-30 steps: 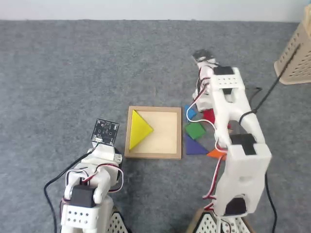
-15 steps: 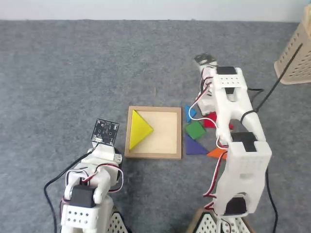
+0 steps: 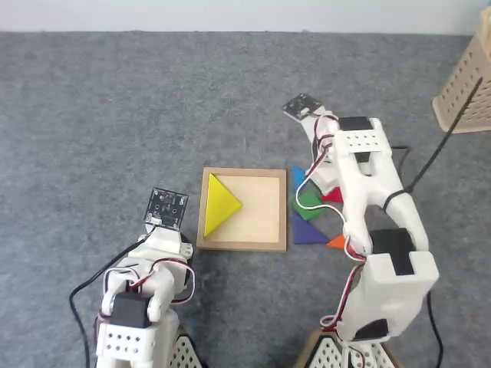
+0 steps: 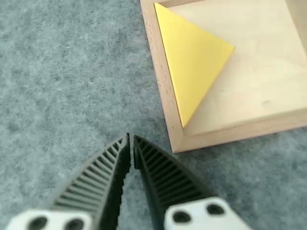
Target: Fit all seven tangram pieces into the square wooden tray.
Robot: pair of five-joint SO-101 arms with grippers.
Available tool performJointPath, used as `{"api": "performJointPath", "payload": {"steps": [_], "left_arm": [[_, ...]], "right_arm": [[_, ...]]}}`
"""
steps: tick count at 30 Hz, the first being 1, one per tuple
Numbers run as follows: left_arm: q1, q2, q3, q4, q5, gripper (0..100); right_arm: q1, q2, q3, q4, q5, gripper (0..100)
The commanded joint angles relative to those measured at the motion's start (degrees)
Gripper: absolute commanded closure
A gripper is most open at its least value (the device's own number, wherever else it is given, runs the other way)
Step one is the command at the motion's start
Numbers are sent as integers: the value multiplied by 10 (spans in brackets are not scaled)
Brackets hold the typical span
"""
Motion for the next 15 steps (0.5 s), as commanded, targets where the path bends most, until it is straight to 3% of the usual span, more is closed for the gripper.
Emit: {"api": "performJointPath", "payload": {"steps": [1, 15], "left_arm": [[0, -11, -11, 4, 5, 988], [0, -11, -11, 4, 5, 988]], "right_arm": [[-4, -25, -2, 0, 47, 790], [5, 13, -14, -8, 83, 771]]}}
